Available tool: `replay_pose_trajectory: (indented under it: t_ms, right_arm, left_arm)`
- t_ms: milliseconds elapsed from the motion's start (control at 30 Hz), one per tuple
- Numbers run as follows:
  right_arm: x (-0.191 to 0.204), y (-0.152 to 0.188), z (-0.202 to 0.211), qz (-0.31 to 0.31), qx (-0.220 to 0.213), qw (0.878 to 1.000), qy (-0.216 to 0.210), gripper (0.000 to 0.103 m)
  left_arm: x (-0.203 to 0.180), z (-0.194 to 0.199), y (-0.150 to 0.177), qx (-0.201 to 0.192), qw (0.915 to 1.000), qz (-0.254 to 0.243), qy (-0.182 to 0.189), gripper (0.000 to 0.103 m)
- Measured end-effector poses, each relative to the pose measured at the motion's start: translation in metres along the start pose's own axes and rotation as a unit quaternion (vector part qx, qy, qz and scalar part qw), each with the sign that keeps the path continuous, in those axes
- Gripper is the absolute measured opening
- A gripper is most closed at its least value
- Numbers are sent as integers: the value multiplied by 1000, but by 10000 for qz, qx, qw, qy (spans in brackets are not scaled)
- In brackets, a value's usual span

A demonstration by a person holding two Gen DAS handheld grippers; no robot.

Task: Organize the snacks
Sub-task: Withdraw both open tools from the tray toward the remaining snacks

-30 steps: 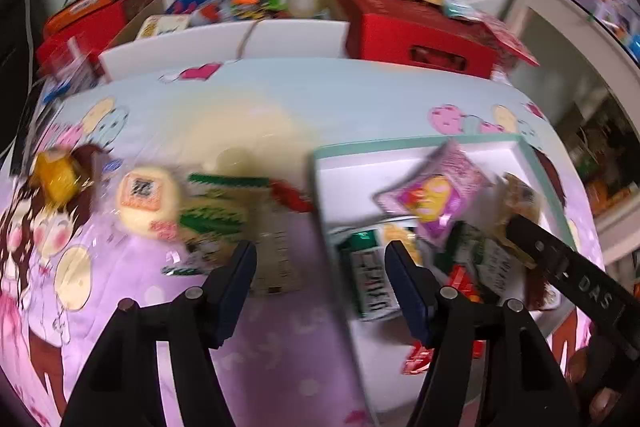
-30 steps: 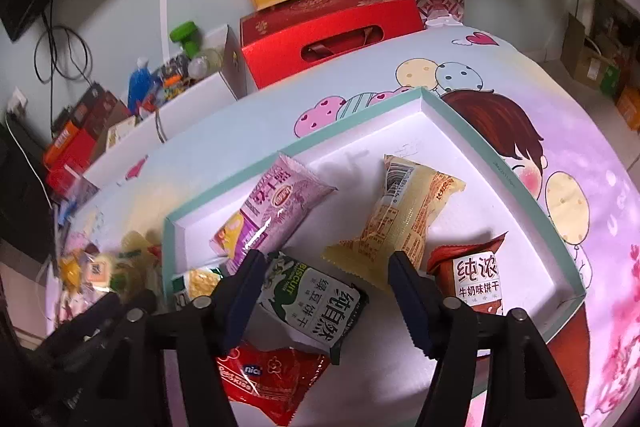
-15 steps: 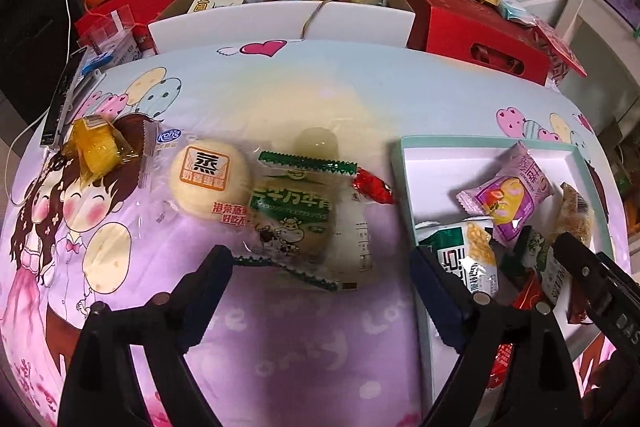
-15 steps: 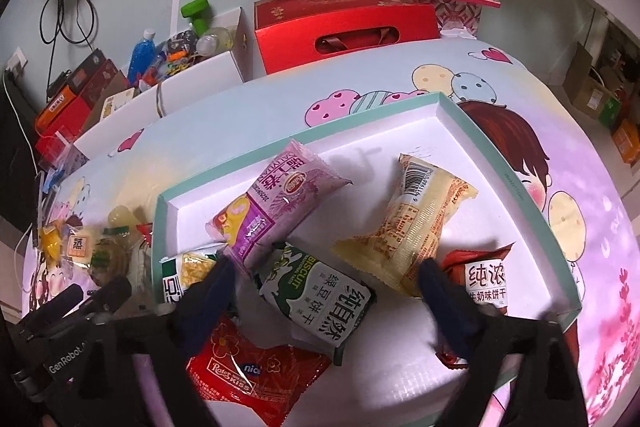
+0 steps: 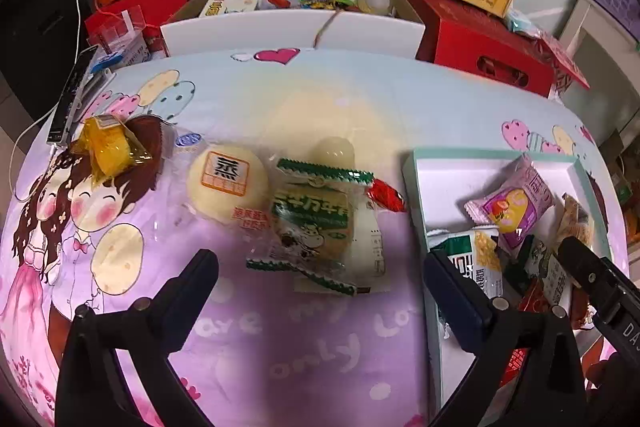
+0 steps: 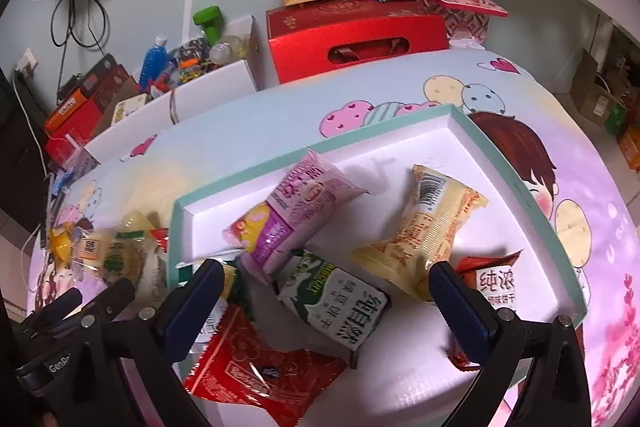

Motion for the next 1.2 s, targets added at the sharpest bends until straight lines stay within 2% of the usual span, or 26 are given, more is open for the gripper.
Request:
replay_pose_trajectory:
  t_ms: [367, 533, 800, 933, 1033, 1200]
  right_arm:
    - [14, -1, 4, 57, -106, 9999, -46, 103]
    - [33, -2, 10, 220, -215, 9991, -284, 103]
    - [81, 3, 20, 684, -444, 9955, -479, 103]
    - [105, 8, 19, 900, -416, 9932, -611, 103]
    - [124, 14, 16, 1069, -347, 9911, -715, 103]
    - [156, 26, 5, 1439, -199, 9866, -746, 95]
  left_arm:
    - [31, 11, 0, -96, 9996, 273, -17, 102]
    - [54, 19, 2, -102, 9991, 405, -26, 102]
    - [108, 31, 3, -150, 9953, 946, -167, 102]
    - [135, 35, 4, -141, 9925, 1211, 12, 102]
    - [148, 34, 5, -90, 9923, 1232, -27, 102]
    - [164, 26, 0, 69, 9920, 1247, 176, 102]
Point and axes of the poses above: each gripper's, at about its wrist camera, not at the fingertips, and z roughly against the way its jaws point, x to its left, y to its underside, the point moved 6 cm from there along -z, roughly the way its jaws point, and after that the axes turned 7 degrees about x, right-handed, at the moved point
